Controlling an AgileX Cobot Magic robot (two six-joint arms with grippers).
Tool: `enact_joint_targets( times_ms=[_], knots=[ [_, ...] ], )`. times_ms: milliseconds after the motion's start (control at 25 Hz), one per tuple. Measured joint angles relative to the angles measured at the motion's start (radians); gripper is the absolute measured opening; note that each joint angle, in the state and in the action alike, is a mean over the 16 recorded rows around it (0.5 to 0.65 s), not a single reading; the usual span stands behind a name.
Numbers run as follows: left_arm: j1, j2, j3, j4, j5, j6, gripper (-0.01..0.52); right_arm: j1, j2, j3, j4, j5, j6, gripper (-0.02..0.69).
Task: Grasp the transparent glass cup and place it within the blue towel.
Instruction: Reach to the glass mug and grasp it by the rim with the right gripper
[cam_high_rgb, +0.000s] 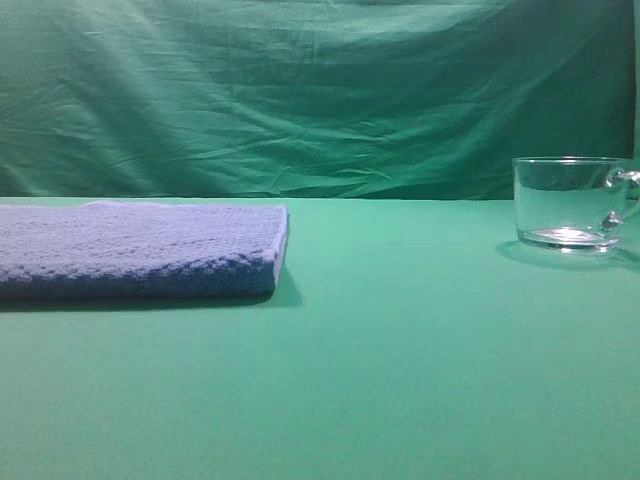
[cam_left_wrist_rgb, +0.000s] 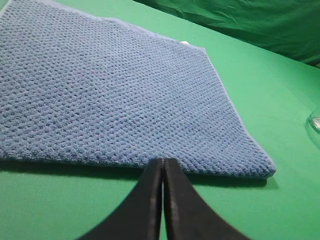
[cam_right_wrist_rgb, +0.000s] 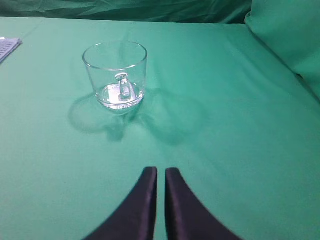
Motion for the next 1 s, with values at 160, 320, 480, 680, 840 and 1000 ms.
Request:
enact_joint_targets(
  times_ms=[160,320,480,680,840,1000],
  knots=[
    [0.000,0.000,0.000,0.000,0.000,0.000,0.000,0.000,0.000,0.000,0.000,0.000,0.000,0.048],
    [0.000,0.000,0.000,0.000,0.000,0.000,0.000,0.000,0.000,0.000,0.000,0.000,0.000,0.048],
    [0.000,0.000,0.000,0.000,0.000,0.000,0.000,0.000,0.000,0.000,0.000,0.000,0.000,0.048],
    [0.000,0.000,0.000,0.000,0.000,0.000,0.000,0.000,0.000,0.000,0.000,0.000,-0.001,0.048],
    [0.000,0.000,0.000,0.000,0.000,0.000,0.000,0.000,0.000,0.000,0.000,0.000,-0.001,0.048],
    [0.000,0.000,0.000,0.000,0.000,0.000,0.000,0.000,0.000,0.000,0.002,-0.016,-0.005,0.048]
  ],
)
